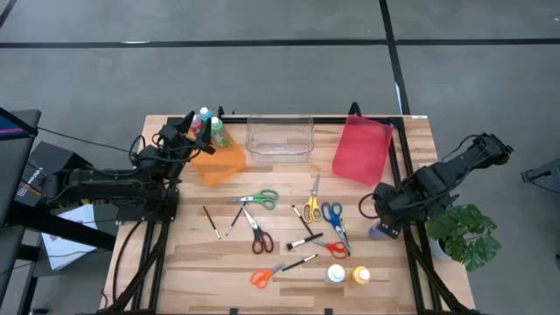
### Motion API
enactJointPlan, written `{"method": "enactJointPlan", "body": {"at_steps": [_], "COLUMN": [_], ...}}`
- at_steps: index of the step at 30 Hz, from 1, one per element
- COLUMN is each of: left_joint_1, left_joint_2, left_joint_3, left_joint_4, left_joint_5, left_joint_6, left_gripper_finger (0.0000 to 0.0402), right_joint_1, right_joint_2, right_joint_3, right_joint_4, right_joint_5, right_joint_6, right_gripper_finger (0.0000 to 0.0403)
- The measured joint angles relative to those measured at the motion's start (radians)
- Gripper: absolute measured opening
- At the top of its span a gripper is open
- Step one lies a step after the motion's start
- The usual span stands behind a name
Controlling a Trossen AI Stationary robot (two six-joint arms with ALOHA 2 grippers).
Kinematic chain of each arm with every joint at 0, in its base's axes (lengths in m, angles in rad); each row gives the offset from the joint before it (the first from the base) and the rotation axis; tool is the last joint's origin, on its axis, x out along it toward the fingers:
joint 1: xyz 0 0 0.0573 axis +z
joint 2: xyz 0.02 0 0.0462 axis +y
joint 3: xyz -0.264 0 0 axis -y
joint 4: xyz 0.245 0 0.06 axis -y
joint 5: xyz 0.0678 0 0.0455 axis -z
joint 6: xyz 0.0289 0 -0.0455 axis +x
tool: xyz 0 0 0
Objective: Pick & Place Paint Supplies
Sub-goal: Put the blue paint bottle into the orange bin
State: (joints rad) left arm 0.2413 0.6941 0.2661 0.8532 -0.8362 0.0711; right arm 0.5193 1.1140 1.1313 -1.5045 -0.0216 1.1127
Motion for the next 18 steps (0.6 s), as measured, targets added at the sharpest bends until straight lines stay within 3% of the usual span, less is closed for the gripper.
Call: {"method": "enactJointPlan", "body": {"at_steps": [11,18], "left_joint_1": [0.0,0.0], "left_joint_2": [0.0,0.0], "left_joint_3": [0.0,0.0], "left_joint_4": [0.0,0.0], "left_joint_5": [0.002,0.002], "left_joint_6": [0.0,-0.001], "left_gripper_finger": [0.0326,0.0326], "right_joint_1": [0.042,0.046], "right_joint_2": [0.003,-0.003], "right_joint_3": [-0.15,-0.151], "right_joint_4": [0.151,0.149], "right_joint_5": [-0.031,-0.039], "right_joint_6": [0.014,0.021], "right_gripper_finger": [0.0241,0.019]}}
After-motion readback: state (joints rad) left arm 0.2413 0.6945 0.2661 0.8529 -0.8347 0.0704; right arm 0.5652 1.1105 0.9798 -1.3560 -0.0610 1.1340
